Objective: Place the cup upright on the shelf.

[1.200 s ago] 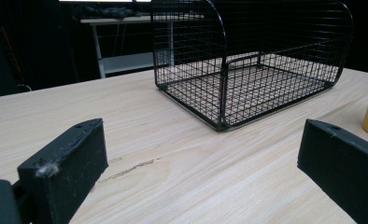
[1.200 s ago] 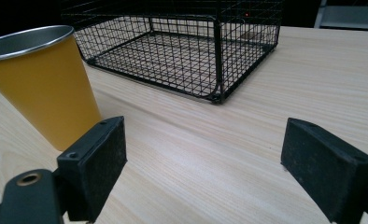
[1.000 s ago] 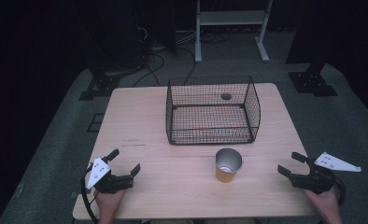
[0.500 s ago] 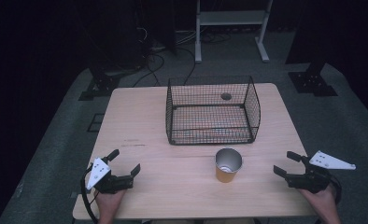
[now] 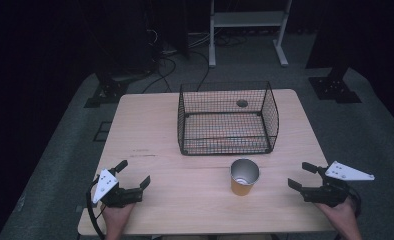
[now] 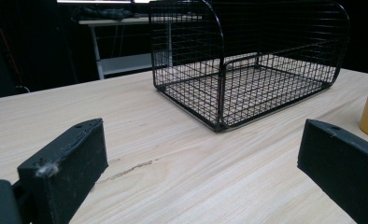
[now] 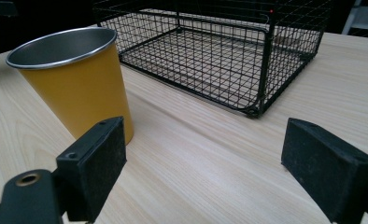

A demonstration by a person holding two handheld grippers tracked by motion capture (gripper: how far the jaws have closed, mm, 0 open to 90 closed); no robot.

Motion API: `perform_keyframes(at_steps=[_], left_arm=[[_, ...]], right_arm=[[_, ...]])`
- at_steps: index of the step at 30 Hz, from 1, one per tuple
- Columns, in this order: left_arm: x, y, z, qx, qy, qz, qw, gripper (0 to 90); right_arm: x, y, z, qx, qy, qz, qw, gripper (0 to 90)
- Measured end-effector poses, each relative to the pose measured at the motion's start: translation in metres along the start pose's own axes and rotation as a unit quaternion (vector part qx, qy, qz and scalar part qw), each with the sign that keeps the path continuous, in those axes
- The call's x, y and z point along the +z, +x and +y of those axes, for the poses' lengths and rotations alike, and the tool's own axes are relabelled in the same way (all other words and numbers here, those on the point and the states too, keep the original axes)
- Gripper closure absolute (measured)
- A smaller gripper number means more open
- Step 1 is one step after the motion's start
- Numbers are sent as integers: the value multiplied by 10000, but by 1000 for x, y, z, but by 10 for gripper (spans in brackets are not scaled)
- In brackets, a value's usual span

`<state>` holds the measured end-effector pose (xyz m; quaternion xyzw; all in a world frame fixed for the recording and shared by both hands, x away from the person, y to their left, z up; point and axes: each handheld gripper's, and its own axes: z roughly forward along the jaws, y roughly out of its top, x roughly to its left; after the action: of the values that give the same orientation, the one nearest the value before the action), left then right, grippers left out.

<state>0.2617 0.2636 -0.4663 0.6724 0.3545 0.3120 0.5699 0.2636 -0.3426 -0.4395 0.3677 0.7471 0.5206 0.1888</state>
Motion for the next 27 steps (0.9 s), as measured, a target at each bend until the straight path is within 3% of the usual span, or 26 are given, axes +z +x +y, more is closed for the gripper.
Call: perform_keyframes(at_steps=[27], left_arm=[[0,0,0,3,-10,-14,10000,8]], right_arm=[[14,22,10,-304,102,303,9990,126]])
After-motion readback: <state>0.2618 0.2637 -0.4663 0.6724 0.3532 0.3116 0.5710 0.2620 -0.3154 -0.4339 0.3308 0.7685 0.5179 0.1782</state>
